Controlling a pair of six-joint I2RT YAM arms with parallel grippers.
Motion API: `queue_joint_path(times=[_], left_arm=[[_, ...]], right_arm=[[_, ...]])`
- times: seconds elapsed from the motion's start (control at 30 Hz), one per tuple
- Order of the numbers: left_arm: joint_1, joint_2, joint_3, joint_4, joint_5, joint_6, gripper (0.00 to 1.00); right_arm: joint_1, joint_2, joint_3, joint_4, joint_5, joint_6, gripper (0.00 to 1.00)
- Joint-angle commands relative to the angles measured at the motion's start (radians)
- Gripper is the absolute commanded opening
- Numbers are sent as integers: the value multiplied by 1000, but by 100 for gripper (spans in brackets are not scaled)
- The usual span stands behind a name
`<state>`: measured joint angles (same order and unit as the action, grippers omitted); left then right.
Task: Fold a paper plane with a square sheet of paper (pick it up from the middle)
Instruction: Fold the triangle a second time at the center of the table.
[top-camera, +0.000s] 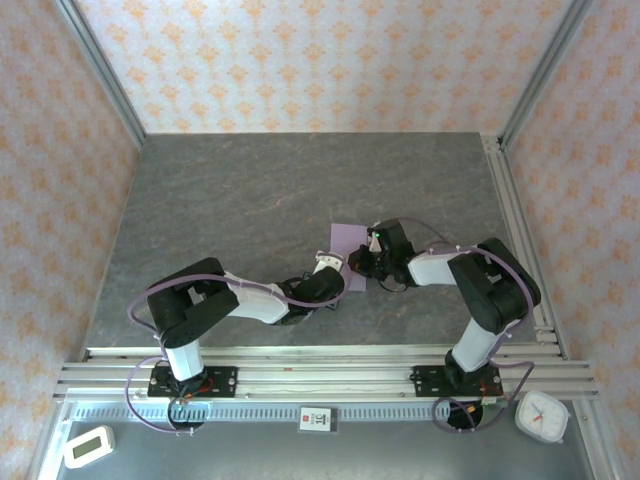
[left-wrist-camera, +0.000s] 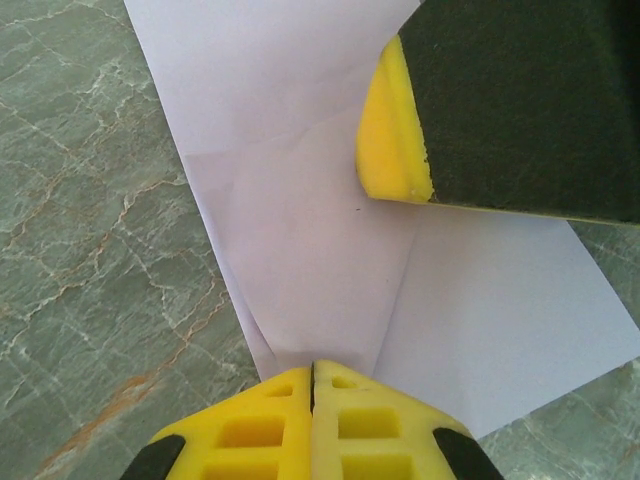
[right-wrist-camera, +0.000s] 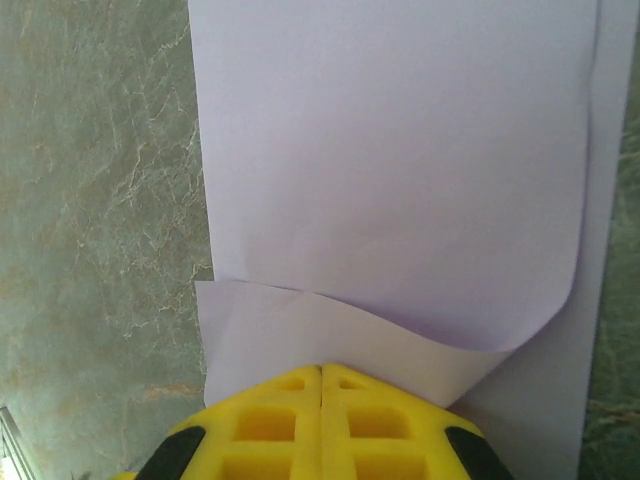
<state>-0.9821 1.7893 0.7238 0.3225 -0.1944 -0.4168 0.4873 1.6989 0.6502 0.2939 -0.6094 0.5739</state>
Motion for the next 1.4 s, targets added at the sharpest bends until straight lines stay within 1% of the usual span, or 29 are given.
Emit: queue_joint_path(times=[0.0, 0.13, 0.23, 0.37, 0.63, 0.9, 1.1, 1.23, 1.37], left_arm=[[-11, 58, -59, -179, 102, 3, 0], [-9, -46, -57, -188, 138, -10, 0], [9, -135, -53, -165, 193, -22, 0], [49, -179, -36, -123, 262, -31, 0], [88, -104, 35, -70, 331, 4, 0], [90, -31, 90, -43, 335, 29, 0], [117, 9, 94, -21, 327, 27, 0], [132, 53, 100, -35, 324, 24, 0], [130, 92, 109, -107, 309, 28, 0]], right_arm=[[-14, 20, -2, -42, 52, -39, 0], [-15, 30, -19, -26, 40, -34, 0], [-14, 30, -34, -21, 40, -34, 0], [-14, 34, -48, -12, 37, -31, 0], [-14, 36, -67, 11, 25, -17, 0], [-14, 36, -75, 20, 15, -10, 0], [-15, 33, -76, 21, 10, -8, 0], [-14, 29, -68, 12, 1, -5, 0], [-15, 24, -28, -39, 5, -21, 0]])
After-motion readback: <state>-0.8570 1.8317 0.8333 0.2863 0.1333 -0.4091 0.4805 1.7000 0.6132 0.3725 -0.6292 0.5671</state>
